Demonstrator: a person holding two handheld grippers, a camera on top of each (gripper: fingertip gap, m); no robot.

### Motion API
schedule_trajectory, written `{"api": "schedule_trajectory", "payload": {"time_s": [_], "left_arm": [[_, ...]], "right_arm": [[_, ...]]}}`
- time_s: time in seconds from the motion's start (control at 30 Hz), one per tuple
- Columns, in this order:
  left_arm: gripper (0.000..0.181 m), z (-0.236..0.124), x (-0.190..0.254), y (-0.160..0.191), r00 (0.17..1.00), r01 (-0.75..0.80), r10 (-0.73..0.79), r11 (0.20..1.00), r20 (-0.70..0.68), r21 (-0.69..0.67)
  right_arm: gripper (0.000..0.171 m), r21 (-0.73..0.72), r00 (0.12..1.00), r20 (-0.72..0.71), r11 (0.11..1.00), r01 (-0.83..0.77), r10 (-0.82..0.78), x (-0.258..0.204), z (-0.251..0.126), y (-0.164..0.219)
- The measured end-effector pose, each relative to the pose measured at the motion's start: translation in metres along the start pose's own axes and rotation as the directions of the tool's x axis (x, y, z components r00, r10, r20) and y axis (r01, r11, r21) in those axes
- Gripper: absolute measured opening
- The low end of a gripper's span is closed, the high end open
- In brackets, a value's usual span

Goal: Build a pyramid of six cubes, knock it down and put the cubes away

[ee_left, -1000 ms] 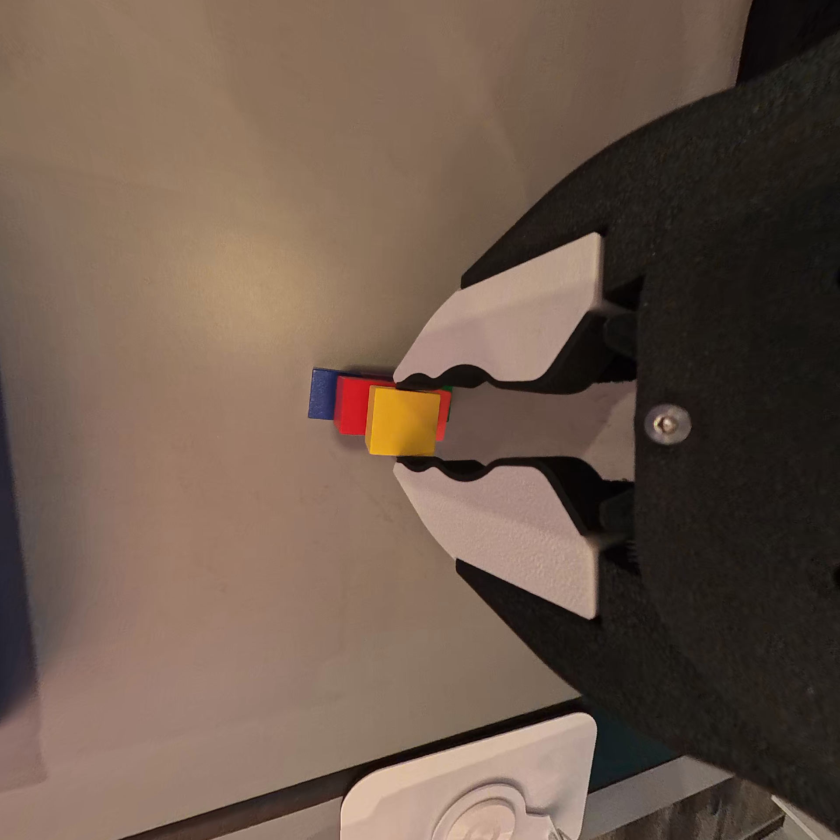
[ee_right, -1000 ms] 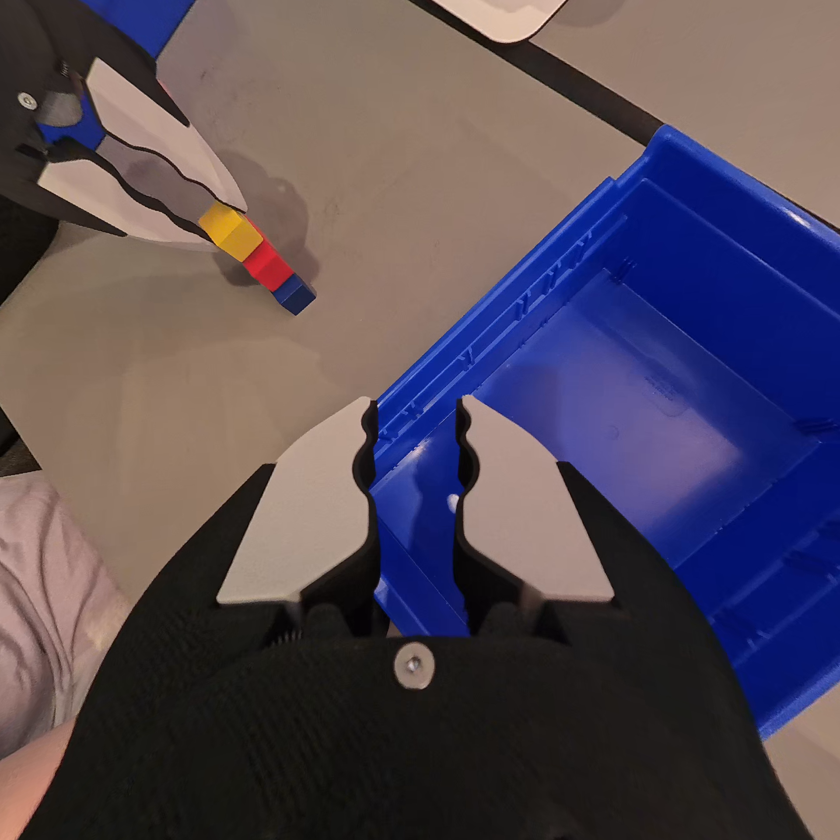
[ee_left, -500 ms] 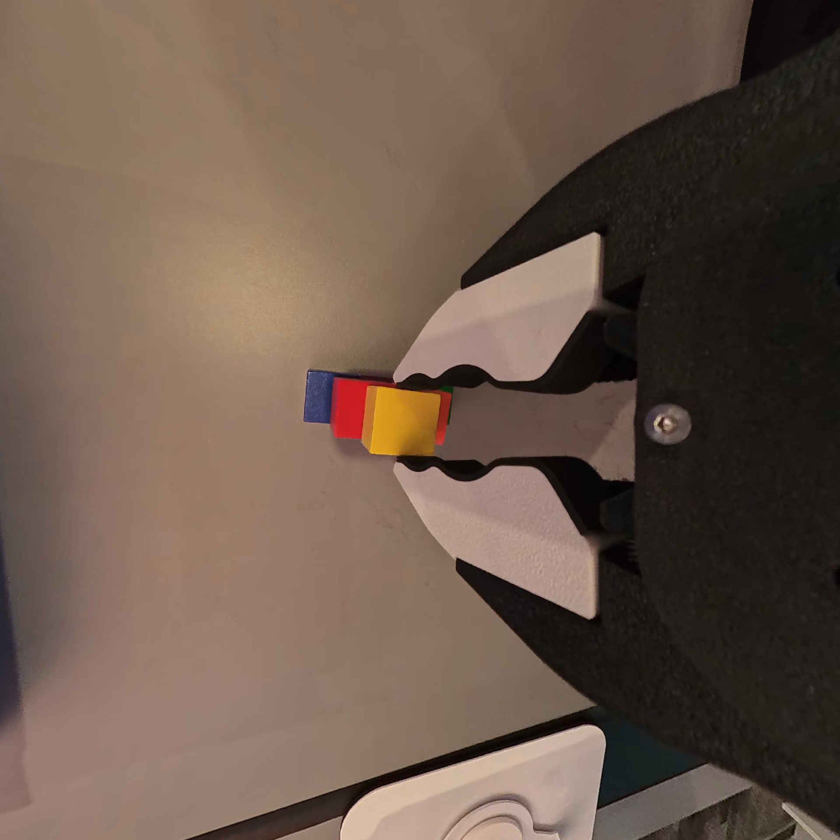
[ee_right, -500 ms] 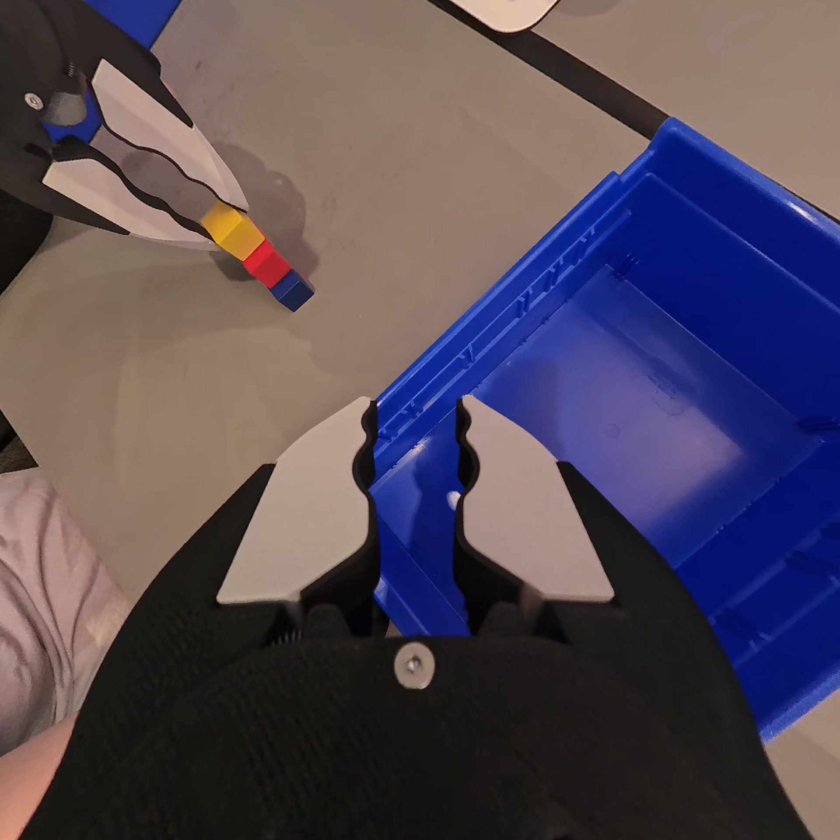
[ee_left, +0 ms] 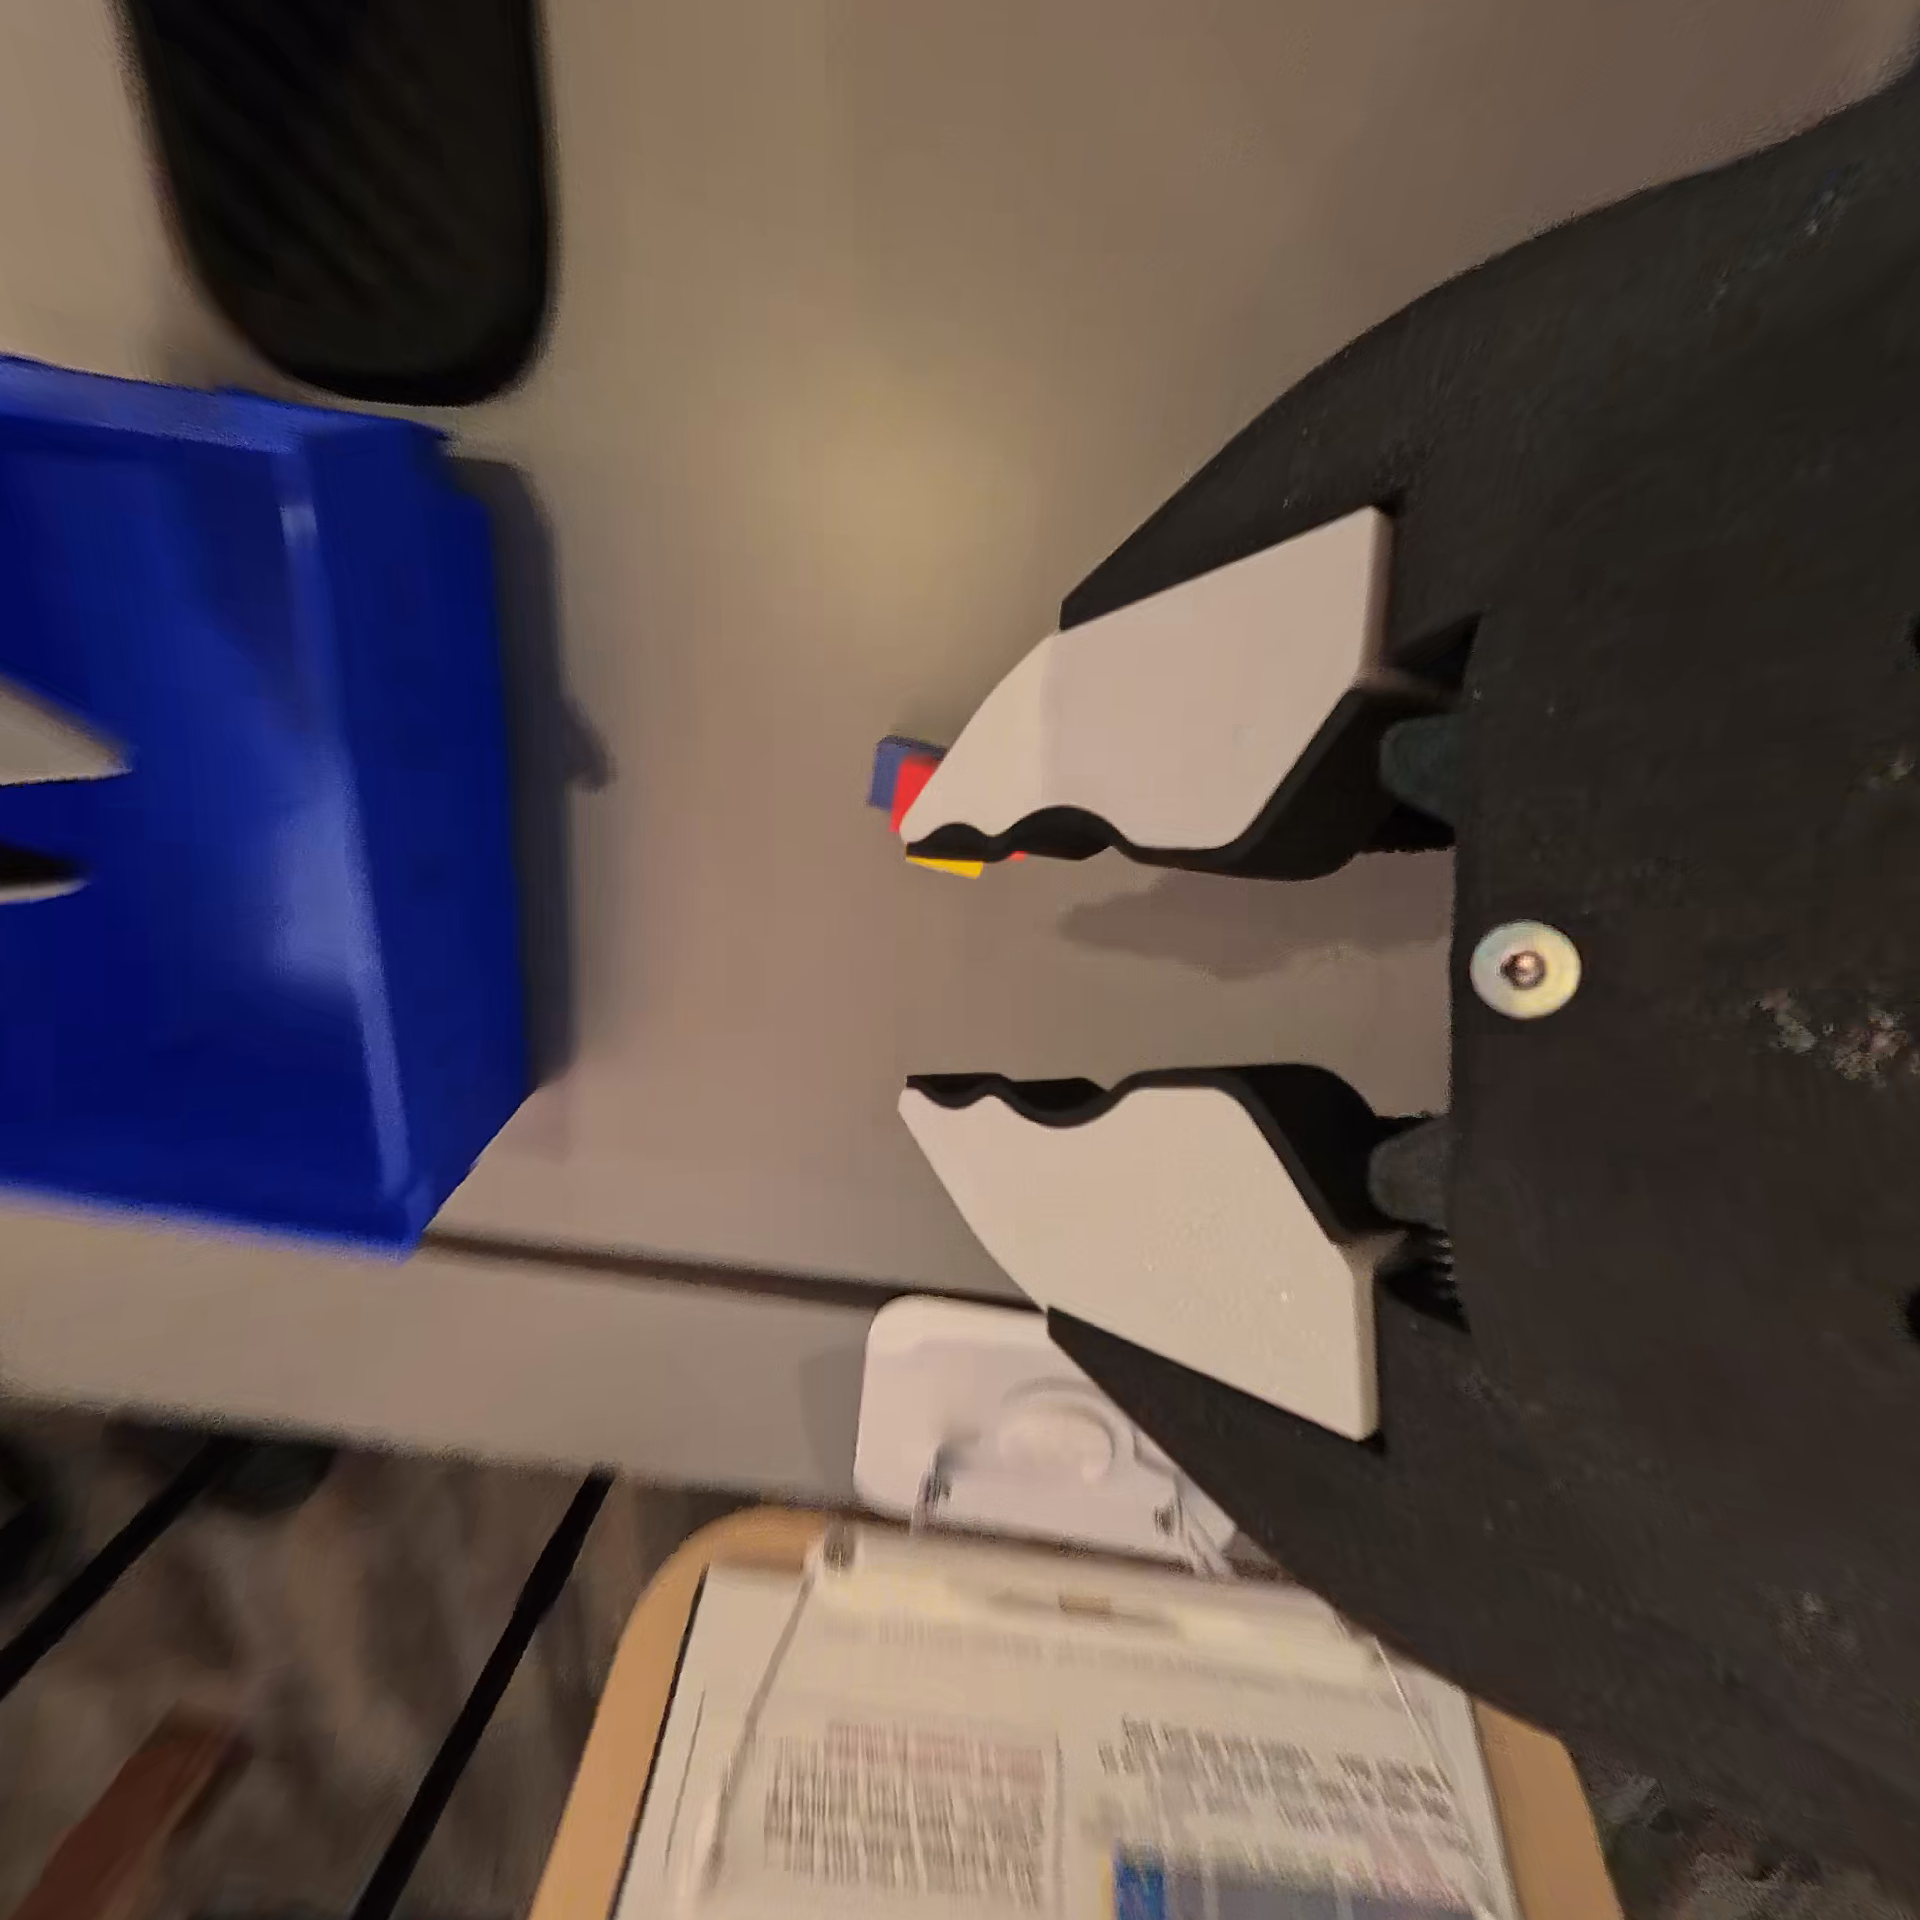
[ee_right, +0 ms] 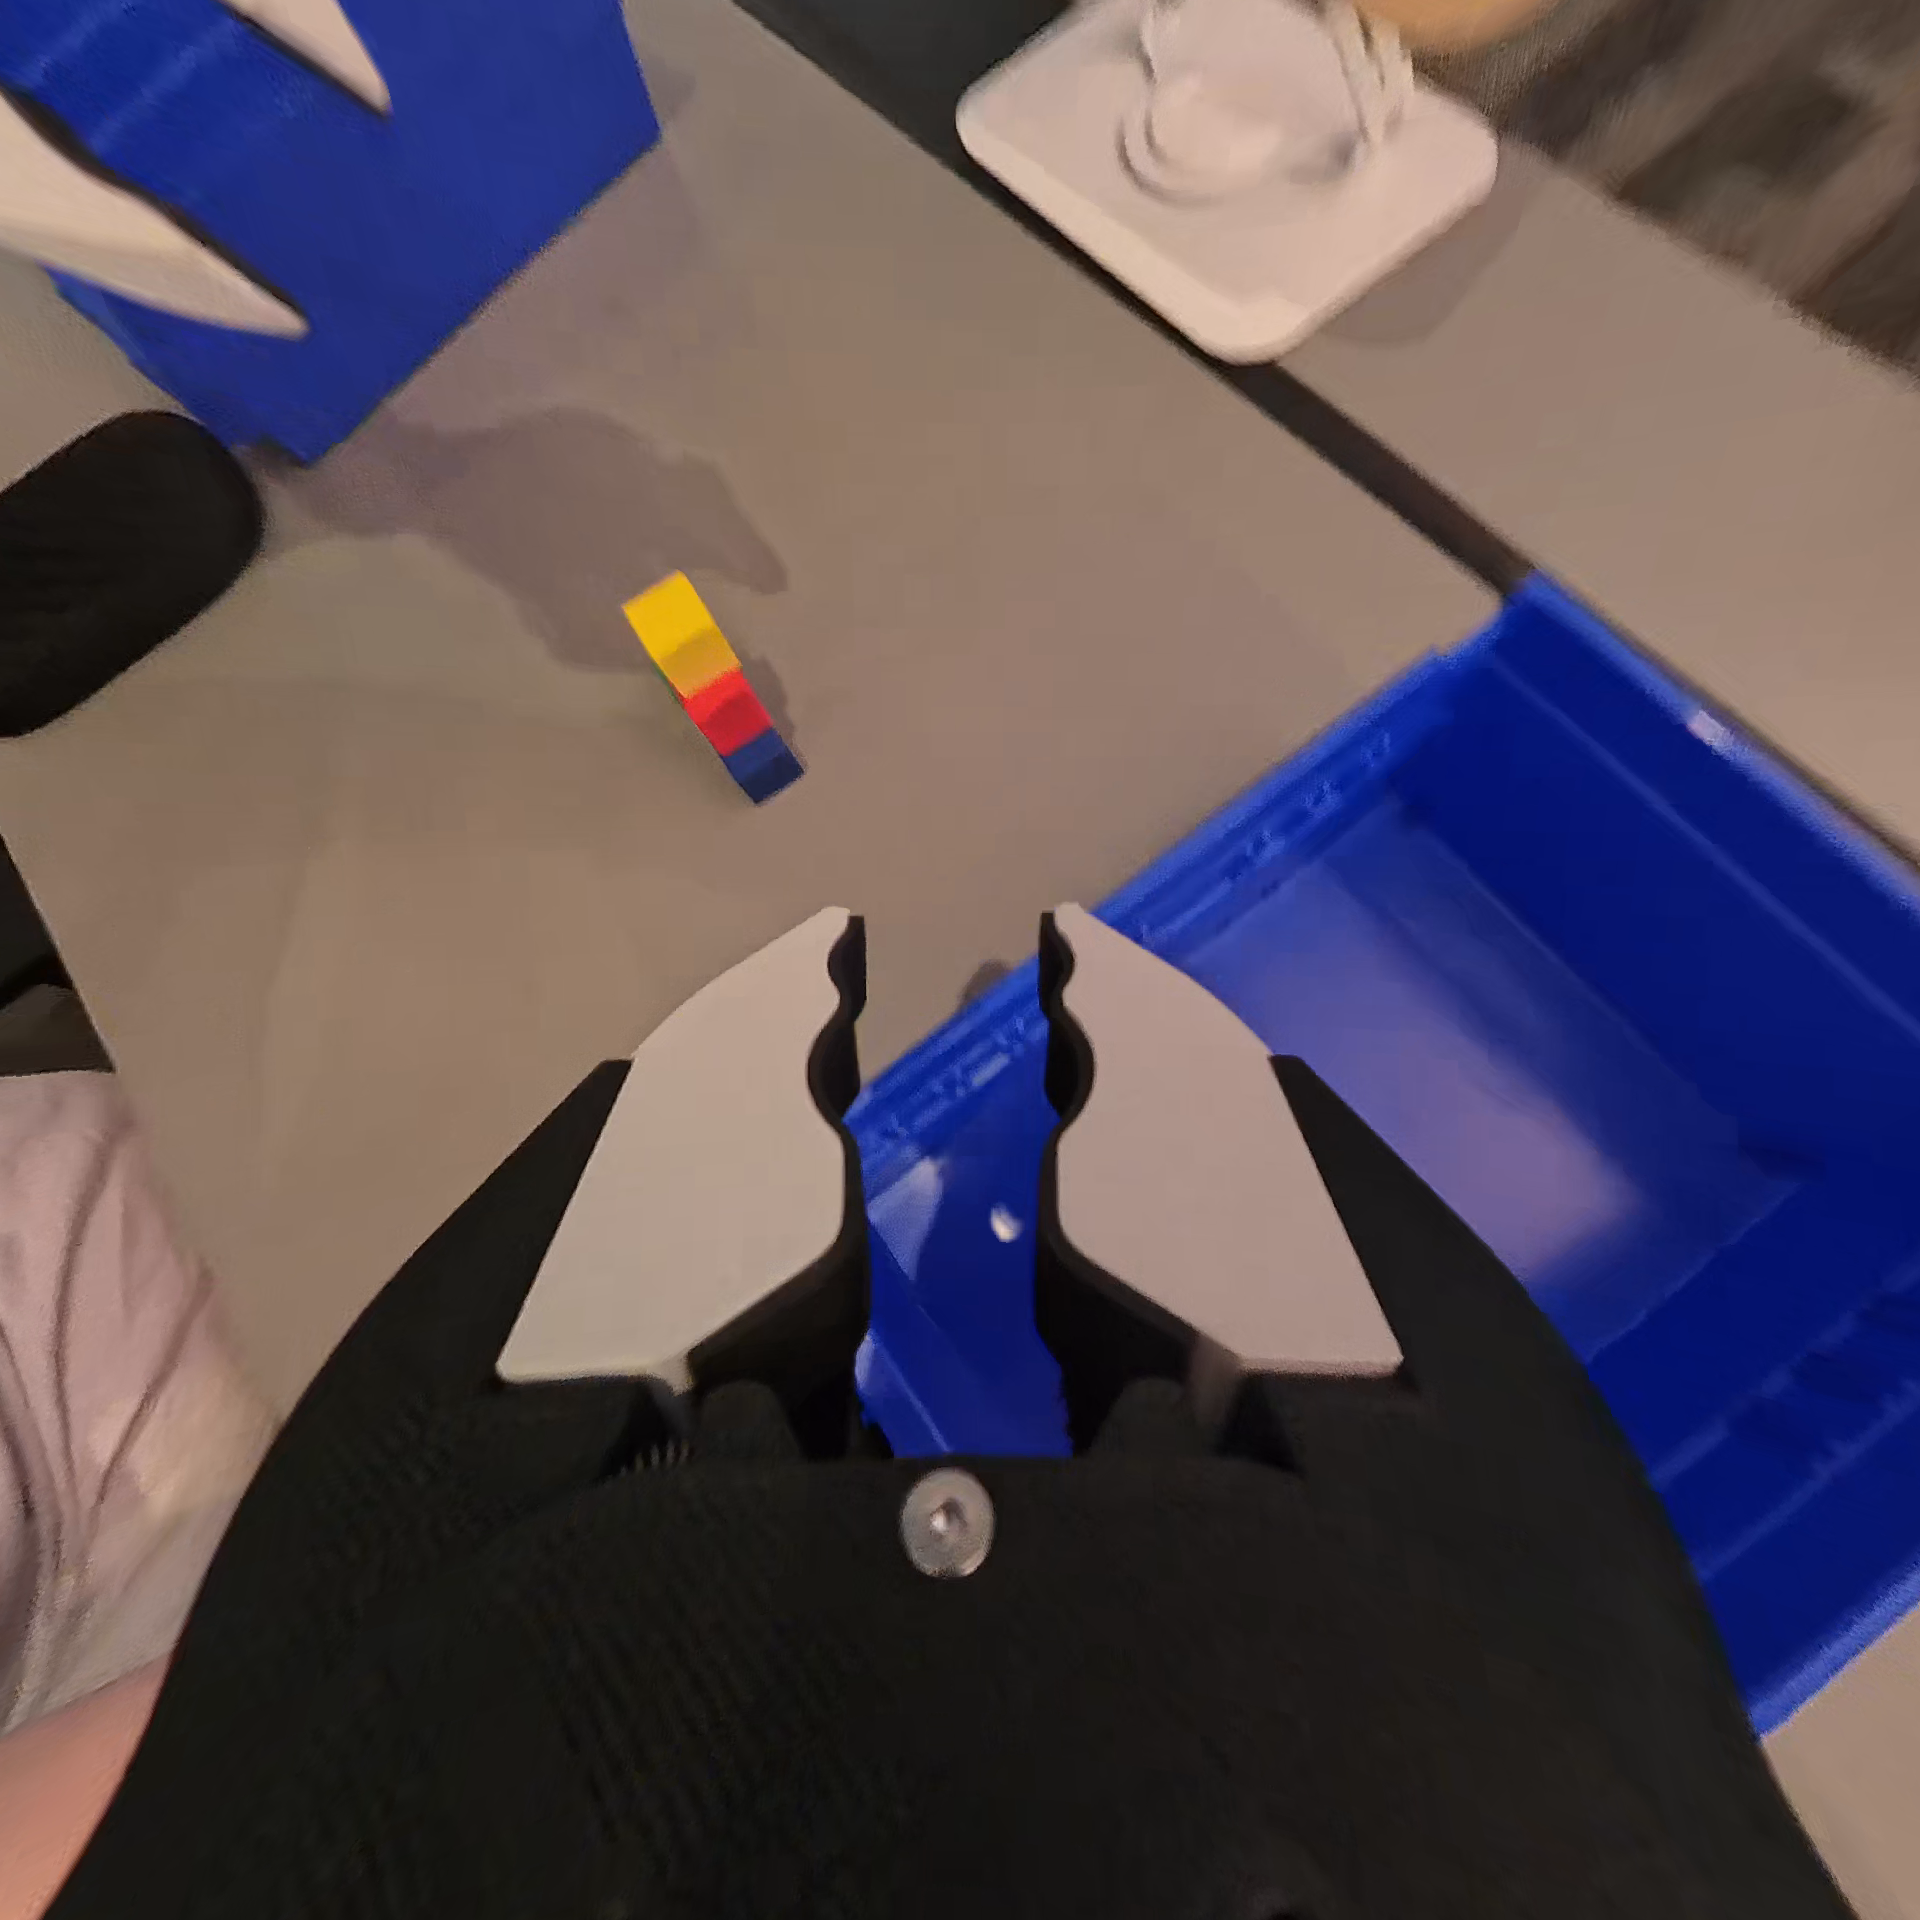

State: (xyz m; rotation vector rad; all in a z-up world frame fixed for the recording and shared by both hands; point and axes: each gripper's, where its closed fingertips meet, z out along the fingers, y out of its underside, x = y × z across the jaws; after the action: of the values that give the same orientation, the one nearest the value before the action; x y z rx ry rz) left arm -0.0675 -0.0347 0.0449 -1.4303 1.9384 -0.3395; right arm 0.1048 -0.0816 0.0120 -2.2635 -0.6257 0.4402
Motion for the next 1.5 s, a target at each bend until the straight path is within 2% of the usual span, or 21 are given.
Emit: {"api": "schedule_trajectory", "payload": {"time_s": [0.13, 0.27, 0.33, 0.4, 0.5, 0.6, 0.7, 0.93, 1.1, 1.37, 1.5], "left_arm": [[0.038, -0.084, -0.006, -0.030, 0.982, 0.049, -0.098, 0.957, 0.159, 0.287], [0.026, -0.150, 0.005, -0.028, 0.949, 0.046, -0.202, 0.850, 0.243, 0.525], [0.000, -0.171, 0.013, -0.018, 0.941, 0.011, -0.205, 0.814, 0.270, 0.581], [0.000, -0.184, 0.021, -0.009, 0.942, 0.022, -0.225, 0.783, 0.250, 0.622], [0.000, -0.197, 0.027, 0.001, 0.946, 0.040, -0.244, 0.741, 0.214, 0.671], [0.000, -0.202, 0.021, 0.012, 0.938, 0.059, -0.269, 0.745, 0.218, 0.665], [0.000, -0.203, 0.021, 0.021, 0.936, 0.070, -0.281, 0.740, 0.213, 0.669], [0.000, -0.206, 0.020, 0.027, 0.935, 0.076, -0.282, 0.749, 0.214, 0.658], [0.000, -0.199, 0.024, 0.030, 0.939, 0.070, -0.262, 0.779, 0.221, 0.623], [0.000, -0.198, 0.027, 0.029, 0.941, 0.063, -0.252, 0.784, 0.224, 0.617], [0.000, -0.199, 0.026, 0.029, 0.942, 0.078, -0.264, 0.773, 0.206, 0.630]], "right_arm": [[0.026, 0.161, 0.980, 0.065, 0.971, 0.174, -0.186, -0.057, -0.005, -0.052], [0.001, 0.285, 0.926, 0.152, 0.913, 0.294, -0.345, -0.119, 0.014, -0.088], [0.001, 0.224, 0.881, 0.190, 0.893, 0.391, -0.433, -0.141, 0.040, -0.082], [0.001, 0.114, 0.824, 0.235, 0.856, 0.504, -0.517, -0.156, 0.074, -0.063], [0.001, -0.060, 0.708, 0.342, 0.738, 0.672, -0.618, -0.171, 0.128, -0.019], [0.001, -0.256, 0.649, 0.364, 0.598, 0.759, -0.668, -0.160, 0.171, 0.022], [0.001, -0.310, 0.614, 0.410, 0.530, 0.789, -0.674, -0.158, 0.191, 0.047], [0.001, -0.375, 0.602, 0.457, 0.471, 0.798, -0.655, -0.165, 0.204, 0.069], [0.001, -0.386, 0.627, 0.457, 0.494, 0.779, -0.631, -0.166, 0.204, 0.070], [0.001, -0.431, 0.646, 0.438, 0.485, 0.761, -0.625, -0.158, 0.208, 0.074], [0.001, -0.478, 0.684, 0.353, 0.506, 0.718, -0.638, -0.137, 0.213, 0.065]]}}
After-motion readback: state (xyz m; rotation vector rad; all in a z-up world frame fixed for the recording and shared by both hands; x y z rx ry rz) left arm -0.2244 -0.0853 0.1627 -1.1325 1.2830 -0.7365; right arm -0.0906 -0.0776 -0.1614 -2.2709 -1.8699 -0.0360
